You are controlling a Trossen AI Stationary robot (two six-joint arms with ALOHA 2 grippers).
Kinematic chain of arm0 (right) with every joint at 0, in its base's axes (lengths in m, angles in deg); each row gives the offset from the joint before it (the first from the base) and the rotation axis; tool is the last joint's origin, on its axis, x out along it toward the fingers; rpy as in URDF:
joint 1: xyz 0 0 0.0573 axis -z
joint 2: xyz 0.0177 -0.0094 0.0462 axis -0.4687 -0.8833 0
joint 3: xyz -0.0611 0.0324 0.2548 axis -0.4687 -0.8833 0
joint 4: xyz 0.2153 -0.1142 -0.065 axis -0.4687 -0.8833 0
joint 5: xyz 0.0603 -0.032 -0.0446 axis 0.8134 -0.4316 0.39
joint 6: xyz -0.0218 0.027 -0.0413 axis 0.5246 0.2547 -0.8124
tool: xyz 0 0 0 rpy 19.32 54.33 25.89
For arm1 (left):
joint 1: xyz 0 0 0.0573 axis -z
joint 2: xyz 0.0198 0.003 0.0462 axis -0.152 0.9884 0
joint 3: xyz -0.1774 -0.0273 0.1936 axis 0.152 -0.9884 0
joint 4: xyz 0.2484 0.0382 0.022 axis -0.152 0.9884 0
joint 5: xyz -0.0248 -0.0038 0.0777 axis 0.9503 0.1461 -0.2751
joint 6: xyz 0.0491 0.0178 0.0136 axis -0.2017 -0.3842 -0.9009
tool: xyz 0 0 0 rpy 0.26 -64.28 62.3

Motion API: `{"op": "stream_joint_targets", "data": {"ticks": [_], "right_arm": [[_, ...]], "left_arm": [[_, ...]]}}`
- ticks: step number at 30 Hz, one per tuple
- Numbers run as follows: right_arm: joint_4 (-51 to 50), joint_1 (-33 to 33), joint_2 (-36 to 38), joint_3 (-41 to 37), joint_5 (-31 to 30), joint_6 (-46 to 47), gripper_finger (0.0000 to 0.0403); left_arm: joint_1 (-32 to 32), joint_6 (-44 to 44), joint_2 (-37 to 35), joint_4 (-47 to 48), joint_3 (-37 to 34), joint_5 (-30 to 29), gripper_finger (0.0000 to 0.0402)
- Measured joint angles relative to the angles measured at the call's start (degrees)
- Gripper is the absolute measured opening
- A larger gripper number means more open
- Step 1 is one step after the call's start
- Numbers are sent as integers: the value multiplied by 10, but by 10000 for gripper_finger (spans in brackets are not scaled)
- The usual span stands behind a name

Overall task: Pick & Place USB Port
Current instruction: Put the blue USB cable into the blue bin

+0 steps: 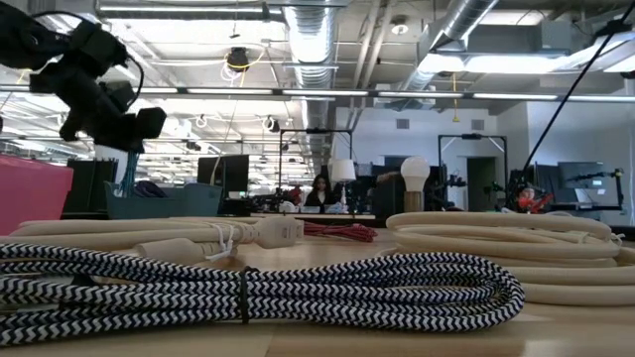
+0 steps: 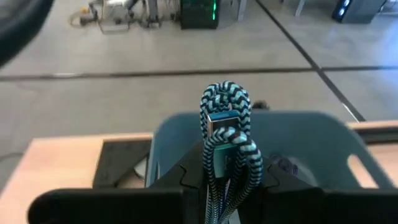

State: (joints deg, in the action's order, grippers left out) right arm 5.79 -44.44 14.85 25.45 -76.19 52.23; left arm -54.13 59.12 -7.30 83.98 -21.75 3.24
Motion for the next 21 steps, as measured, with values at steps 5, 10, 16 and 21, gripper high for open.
{"op": "stream_joint_targets", "data": {"ticks": [5, 10, 16, 21], "right_arm": [[0, 0, 0, 0, 0, 1, 54], [0, 0, 0, 0, 0, 6, 54], [0, 0, 0, 0, 0, 6, 54], [0, 0, 0, 0, 0, 6, 54]], "left_arm": [[-18, 13, 30, -42, -15, 16, 47], [-18, 13, 37, -51, -16, 12, 51], [-6, 41, 37, -60, -16, 10, 84], [-6, 46, 37, -60, -16, 9, 88]]}}
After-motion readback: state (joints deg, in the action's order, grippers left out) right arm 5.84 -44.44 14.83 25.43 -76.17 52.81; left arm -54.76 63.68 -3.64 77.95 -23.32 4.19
